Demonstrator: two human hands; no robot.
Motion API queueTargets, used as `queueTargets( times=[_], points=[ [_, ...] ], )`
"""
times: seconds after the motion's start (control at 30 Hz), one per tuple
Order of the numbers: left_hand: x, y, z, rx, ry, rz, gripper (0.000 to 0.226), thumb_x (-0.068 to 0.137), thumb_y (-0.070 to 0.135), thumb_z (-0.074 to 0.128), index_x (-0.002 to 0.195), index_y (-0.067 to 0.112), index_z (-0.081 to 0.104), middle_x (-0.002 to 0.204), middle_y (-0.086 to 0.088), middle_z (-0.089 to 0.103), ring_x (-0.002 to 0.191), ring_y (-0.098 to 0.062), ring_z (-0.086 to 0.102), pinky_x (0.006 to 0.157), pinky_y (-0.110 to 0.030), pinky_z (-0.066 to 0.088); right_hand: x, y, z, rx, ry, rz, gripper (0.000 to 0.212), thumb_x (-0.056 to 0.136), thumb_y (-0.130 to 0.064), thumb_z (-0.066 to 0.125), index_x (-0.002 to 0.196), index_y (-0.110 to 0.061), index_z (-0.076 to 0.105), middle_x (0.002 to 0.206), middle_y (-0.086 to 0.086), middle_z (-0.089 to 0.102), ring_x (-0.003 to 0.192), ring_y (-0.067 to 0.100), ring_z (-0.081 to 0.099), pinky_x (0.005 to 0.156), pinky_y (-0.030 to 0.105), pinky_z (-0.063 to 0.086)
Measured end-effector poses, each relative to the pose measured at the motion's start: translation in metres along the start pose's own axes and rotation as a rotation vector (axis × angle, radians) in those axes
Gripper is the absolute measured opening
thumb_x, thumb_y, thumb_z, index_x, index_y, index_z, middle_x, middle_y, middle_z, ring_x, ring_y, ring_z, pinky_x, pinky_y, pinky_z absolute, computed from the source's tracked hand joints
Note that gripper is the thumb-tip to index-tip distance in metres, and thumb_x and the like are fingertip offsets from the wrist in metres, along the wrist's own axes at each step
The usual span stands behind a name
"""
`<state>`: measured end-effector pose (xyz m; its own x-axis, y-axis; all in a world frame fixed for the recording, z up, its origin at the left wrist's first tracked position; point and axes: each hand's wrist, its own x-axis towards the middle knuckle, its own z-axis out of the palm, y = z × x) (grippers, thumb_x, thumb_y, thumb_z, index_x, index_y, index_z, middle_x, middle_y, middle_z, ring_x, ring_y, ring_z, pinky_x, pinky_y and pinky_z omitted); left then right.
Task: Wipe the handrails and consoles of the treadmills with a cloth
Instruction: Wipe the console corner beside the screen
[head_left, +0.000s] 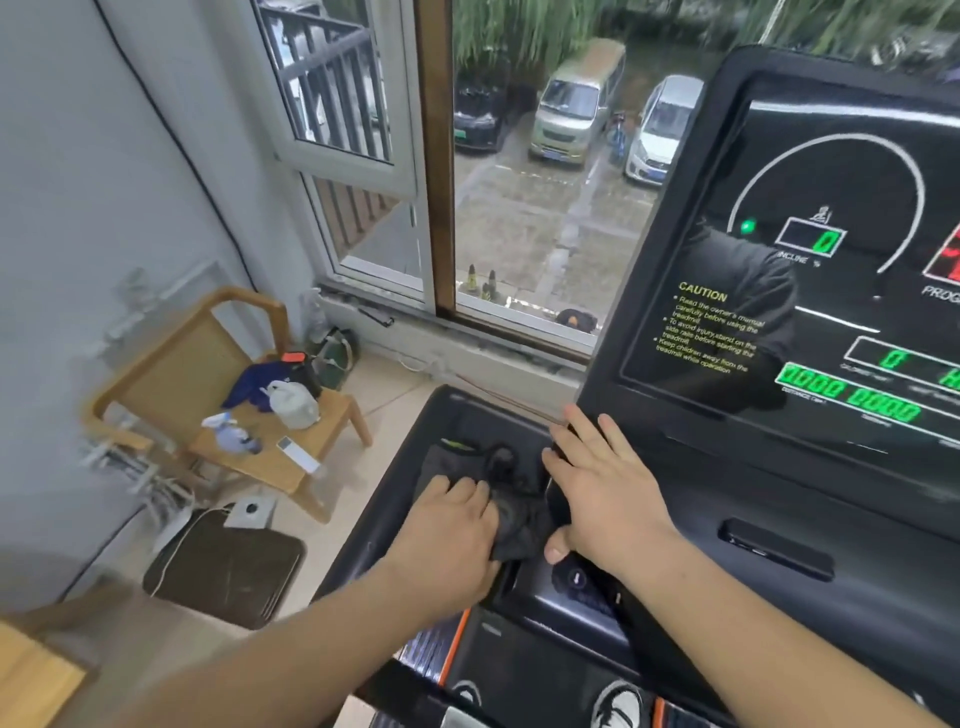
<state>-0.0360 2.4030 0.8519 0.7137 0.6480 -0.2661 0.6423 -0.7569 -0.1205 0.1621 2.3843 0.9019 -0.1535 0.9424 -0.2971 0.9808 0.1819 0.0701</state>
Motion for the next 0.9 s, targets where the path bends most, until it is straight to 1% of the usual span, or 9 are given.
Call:
queueTargets(
  times=[0.07, 0.17, 0.27, 0.33, 0.47, 0.6, 0.67, 0.77, 0.9],
  points=[
    [0.015, -0.001, -0.010, -0.020, 0.014, -0.010, 0.047, 0.100, 0.046, 0.041, 0.126, 0.010, 0.057, 0.122, -0.012, 0.061, 0.108, -0.032, 0.056, 0.085, -0.043, 0.038, -0.001, -0.002, 0.000, -0.016, -0.004, 0.005, 0.117, 0.067, -0.075, 0.075, 0.158, -0.014, 0.034, 0.170, 0.002, 0.011, 0.155, 0.022, -0.025, 0.125, 0.047, -0.017],
    [0.033, 0.008, -0.019, -0.312, 0.052, -0.256, 0.040, 0.103, 0.045, 0.040, 0.118, 0.014, 0.061, 0.114, -0.009, 0.069, 0.102, -0.030, 0.066, 0.072, -0.036, 0.040, 0.000, -0.008, 0.002, -0.019, -0.016, 0.032, 0.127, 0.056, -0.081, 0.077, 0.155, -0.013, 0.039, 0.167, 0.004, 0.019, 0.155, 0.024, -0.023, 0.124, 0.048, -0.018],
    [0.042, 0.011, -0.024, -0.853, 0.017, -0.623, 0.046, 0.105, 0.047, 0.038, 0.116, 0.013, 0.067, 0.112, -0.010, 0.071, 0.104, -0.032, 0.067, 0.079, -0.036, 0.046, 0.004, -0.012, 0.003, -0.005, -0.043, 0.066, 0.127, 0.050, -0.079, 0.081, 0.153, -0.014, 0.043, 0.167, 0.002, 0.019, 0.154, 0.022, -0.026, 0.122, 0.046, -0.021],
    [0.041, 0.009, -0.025, -1.056, -0.005, -0.665, 0.047, 0.104, 0.050, 0.038, 0.112, 0.014, 0.067, 0.112, -0.008, 0.071, 0.103, -0.031, 0.065, 0.084, -0.036, 0.047, 0.005, -0.013, 0.002, -0.015, -0.059, 0.081, 0.127, 0.051, -0.080, 0.081, 0.153, -0.015, 0.043, 0.168, 0.002, 0.017, 0.153, 0.022, -0.028, 0.122, 0.046, -0.022],
    [0.017, 0.011, -0.023, -0.695, -0.048, -0.288, 0.025, 0.096, 0.041, 0.051, 0.100, 0.018, 0.059, 0.101, -0.004, 0.065, 0.100, -0.027, 0.063, 0.079, -0.035, 0.046, 0.007, -0.016, 0.001, -0.014, -0.087, 0.103, 0.123, 0.051, -0.077, 0.083, 0.152, -0.018, 0.045, 0.168, 0.001, 0.016, 0.152, 0.021, -0.031, 0.123, 0.047, -0.020],
    [0.003, -0.033, -0.011, 0.030, -0.030, 0.146, 0.032, 0.097, 0.027, 0.055, 0.128, 0.024, 0.062, 0.129, 0.002, 0.060, 0.129, -0.024, 0.047, 0.116, -0.053, 0.025, 0.007, -0.017, 0.000, -0.017, -0.123, 0.103, 0.122, 0.052, -0.079, 0.081, 0.151, -0.018, 0.045, 0.167, 0.002, 0.015, 0.151, 0.023, -0.034, 0.124, 0.051, -0.016],
    [0.005, -0.045, 0.001, 0.156, -0.007, 0.220, 0.036, 0.099, 0.023, 0.052, 0.135, 0.023, 0.059, 0.137, 0.001, 0.059, 0.133, -0.025, 0.045, 0.117, -0.052, 0.026, 0.007, -0.018, 0.001, -0.030, -0.140, 0.099, 0.127, 0.050, -0.084, 0.077, 0.152, -0.017, 0.043, 0.168, 0.003, 0.013, 0.149, 0.025, -0.037, 0.124, 0.053, -0.017],
    [0.010, -0.016, -0.007, 0.057, -0.019, 0.087, 0.034, 0.098, 0.031, 0.051, 0.129, 0.018, 0.059, 0.129, -0.005, 0.061, 0.121, -0.028, 0.053, 0.097, -0.043, 0.041, 0.008, -0.019, 0.003, -0.047, -0.139, 0.100, 0.134, 0.046, -0.090, 0.072, 0.154, -0.016, 0.042, 0.168, 0.004, 0.012, 0.148, 0.028, -0.039, 0.123, 0.055, -0.018],
    [0.027, 0.016, -0.025, -0.718, 0.029, -0.417, 0.033, 0.099, 0.031, 0.041, 0.112, 0.015, 0.066, 0.115, -0.008, 0.069, 0.106, -0.034, 0.066, 0.082, -0.038, 0.046, 0.008, -0.018, 0.005, -0.007, -0.111, 0.098, 0.137, 0.044, -0.090, 0.074, 0.157, -0.019, 0.038, 0.169, 0.002, 0.010, 0.150, 0.025, -0.036, 0.123, 0.052, -0.020]
  ],
)
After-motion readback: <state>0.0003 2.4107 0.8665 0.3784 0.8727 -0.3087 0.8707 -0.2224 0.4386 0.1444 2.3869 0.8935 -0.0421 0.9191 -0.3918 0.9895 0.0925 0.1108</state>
